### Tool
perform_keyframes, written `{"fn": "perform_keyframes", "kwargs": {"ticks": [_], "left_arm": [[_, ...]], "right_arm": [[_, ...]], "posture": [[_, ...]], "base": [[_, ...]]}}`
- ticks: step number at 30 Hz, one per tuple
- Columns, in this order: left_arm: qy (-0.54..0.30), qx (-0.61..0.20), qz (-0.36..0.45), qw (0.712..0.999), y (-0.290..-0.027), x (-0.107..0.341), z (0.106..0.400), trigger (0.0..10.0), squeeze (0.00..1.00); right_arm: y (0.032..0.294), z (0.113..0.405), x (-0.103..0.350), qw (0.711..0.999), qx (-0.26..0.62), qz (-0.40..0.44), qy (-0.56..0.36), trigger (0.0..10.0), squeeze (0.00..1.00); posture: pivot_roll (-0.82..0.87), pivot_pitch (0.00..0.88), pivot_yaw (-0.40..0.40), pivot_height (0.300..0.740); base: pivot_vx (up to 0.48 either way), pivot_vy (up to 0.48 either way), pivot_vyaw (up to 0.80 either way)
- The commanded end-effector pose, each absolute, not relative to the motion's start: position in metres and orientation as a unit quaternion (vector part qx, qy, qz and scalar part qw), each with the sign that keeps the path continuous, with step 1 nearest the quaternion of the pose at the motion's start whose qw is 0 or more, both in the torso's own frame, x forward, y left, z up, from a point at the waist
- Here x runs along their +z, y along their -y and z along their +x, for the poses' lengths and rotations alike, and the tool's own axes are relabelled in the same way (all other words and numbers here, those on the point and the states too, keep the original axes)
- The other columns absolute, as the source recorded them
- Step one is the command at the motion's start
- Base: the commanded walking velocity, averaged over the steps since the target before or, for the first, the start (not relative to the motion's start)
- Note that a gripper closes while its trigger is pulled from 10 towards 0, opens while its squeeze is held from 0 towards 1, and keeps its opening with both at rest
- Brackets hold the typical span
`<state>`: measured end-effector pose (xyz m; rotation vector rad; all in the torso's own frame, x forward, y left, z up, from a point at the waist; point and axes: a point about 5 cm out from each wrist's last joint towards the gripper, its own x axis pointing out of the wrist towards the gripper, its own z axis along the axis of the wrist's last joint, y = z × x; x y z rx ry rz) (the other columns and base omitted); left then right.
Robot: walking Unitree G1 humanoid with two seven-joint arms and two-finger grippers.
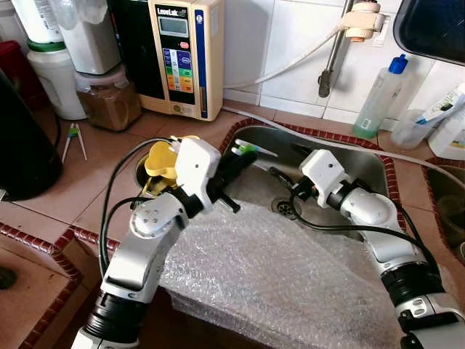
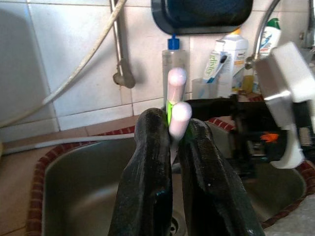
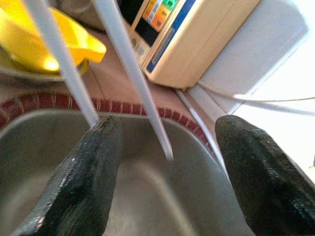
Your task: Kitchen organization
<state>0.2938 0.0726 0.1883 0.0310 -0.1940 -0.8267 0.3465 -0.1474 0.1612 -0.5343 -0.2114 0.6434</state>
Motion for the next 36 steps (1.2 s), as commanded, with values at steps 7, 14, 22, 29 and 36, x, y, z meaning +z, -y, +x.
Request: {"fn": "perform_keyframes", "kwargs": {"ticks": [7,14,22,29,36], "left_arm": [[0.094,-0.433,0.015,0.896,-0.064,0.190,0.285,0.0,0.00],[0.092,-0.433,0.020,0.896,-0.066,0.189,0.285,0.0,0.00],[0.095,-0.426,0.026,0.899,-0.067,0.189,0.286,0.0,0.00],[0.091,-0.421,0.027,0.902,-0.069,0.187,0.287,0.0,0.00],[0.090,-0.418,0.029,0.904,-0.069,0.186,0.289,0.2,0.00]], "right_arm": [[0.142,0.355,0.175,0.916,0.275,-0.258,0.139,0.0,0.00],[0.152,0.359,0.179,0.925,0.239,-0.258,0.143,0.0,0.00],[0.156,0.358,0.174,0.925,0.240,-0.262,0.135,0.0,0.00],[0.156,0.357,0.170,0.926,0.240,-0.260,0.130,0.0,0.00],[0.156,0.357,0.170,0.926,0.239,-0.262,0.131,0.0,0.00]], "posture": [[-0.01,0.000,-0.005,0.740],[-0.02,0.000,-0.006,0.740],[-0.02,0.000,-0.007,0.740],[-0.02,0.000,-0.002,0.740],[-0.02,0.000,-0.001,0.740]], "base": [[0.000,0.000,0.00],[0.000,0.000,0.00],[0.000,0.000,0.00],[0.000,0.000,0.00],[0.000,0.000,0.00]]}}
